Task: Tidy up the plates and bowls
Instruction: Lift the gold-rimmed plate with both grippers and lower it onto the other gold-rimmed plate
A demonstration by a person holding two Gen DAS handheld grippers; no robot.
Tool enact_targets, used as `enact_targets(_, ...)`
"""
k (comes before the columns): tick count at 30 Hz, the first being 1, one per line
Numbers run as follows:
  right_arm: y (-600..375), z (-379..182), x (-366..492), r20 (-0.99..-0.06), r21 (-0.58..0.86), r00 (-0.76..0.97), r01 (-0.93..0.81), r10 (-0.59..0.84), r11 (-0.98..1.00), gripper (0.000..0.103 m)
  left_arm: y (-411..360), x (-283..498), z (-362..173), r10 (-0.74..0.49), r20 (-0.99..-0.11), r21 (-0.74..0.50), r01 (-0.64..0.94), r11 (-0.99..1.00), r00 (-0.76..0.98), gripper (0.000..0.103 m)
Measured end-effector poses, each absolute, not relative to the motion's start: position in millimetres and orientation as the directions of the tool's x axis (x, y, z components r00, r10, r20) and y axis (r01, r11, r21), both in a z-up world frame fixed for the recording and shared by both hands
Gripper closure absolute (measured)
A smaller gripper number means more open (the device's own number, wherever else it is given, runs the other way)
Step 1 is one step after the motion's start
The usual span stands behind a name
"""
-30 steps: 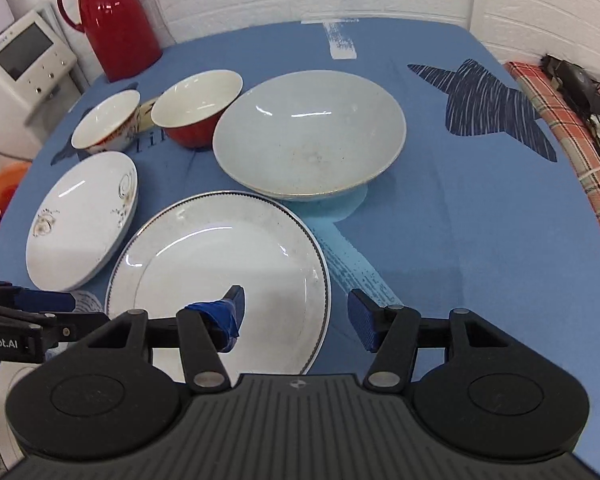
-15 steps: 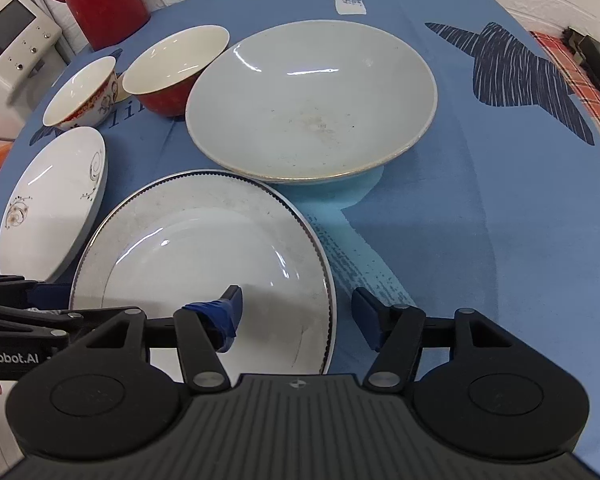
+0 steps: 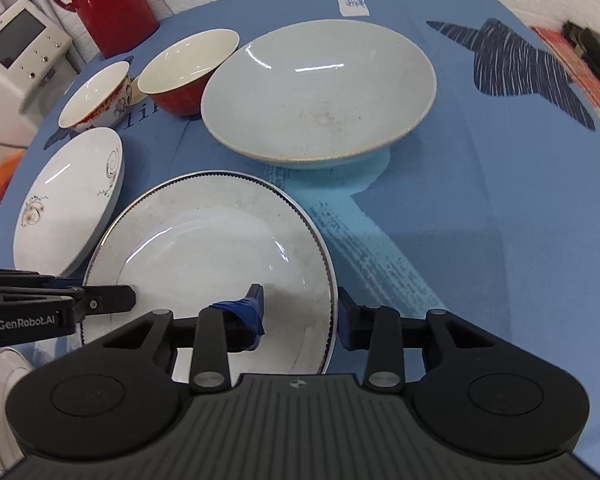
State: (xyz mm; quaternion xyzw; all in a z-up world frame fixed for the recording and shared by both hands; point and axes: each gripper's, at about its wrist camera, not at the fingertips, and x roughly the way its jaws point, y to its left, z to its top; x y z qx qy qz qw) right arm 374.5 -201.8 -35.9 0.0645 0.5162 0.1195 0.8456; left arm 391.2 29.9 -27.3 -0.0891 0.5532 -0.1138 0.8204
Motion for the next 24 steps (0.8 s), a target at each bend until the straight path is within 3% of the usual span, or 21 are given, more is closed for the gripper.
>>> enact_targets(14,-172.7,11.6,326.2,-0.826,0.269,0.468,-0.163,0.314,0.949,0.075,74.1,318.4,26.3,-0.235,-0.859,-0.236,0.056,0.970,0.454,0.092)
enact_targets(24,-102.9,7.5,256.4,-0.819,0.295,0.412,-0.294,0.400,0.909,0.071,147.1,213.1,7.2,-0.140,-0.870,-0.201,-0.081,0.976,0.472,0.090)
